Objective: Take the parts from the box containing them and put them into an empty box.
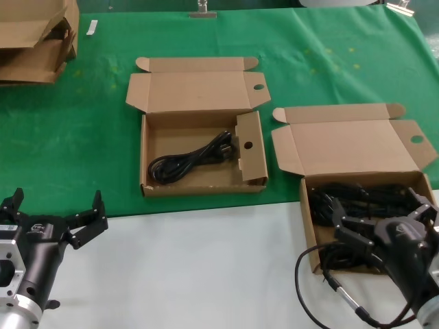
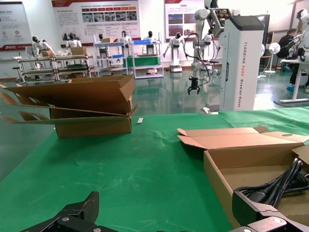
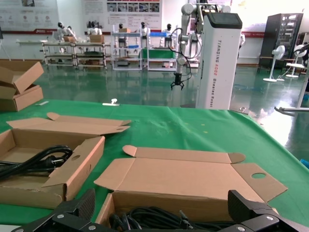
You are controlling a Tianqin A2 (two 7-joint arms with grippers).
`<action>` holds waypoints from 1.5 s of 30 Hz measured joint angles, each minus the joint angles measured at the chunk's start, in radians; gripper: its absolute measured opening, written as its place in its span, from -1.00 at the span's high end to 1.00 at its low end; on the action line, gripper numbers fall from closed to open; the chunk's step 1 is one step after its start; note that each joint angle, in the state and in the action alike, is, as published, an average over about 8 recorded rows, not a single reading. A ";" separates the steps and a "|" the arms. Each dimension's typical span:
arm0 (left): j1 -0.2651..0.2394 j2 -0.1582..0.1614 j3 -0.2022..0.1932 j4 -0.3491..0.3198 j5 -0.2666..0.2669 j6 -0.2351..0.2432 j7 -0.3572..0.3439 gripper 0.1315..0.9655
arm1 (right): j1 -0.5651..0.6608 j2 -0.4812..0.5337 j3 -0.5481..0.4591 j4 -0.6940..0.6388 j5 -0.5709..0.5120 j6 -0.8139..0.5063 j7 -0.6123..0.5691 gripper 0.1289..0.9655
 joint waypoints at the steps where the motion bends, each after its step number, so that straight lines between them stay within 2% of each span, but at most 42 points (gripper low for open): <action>1: 0.000 0.000 0.000 0.000 0.000 0.000 0.000 -1.00 | 0.000 0.000 0.000 0.000 0.000 0.000 0.000 -1.00; 45: 0.000 0.000 0.000 0.000 0.000 0.000 0.000 -1.00 | 0.000 0.000 0.000 0.000 0.000 0.000 0.000 -1.00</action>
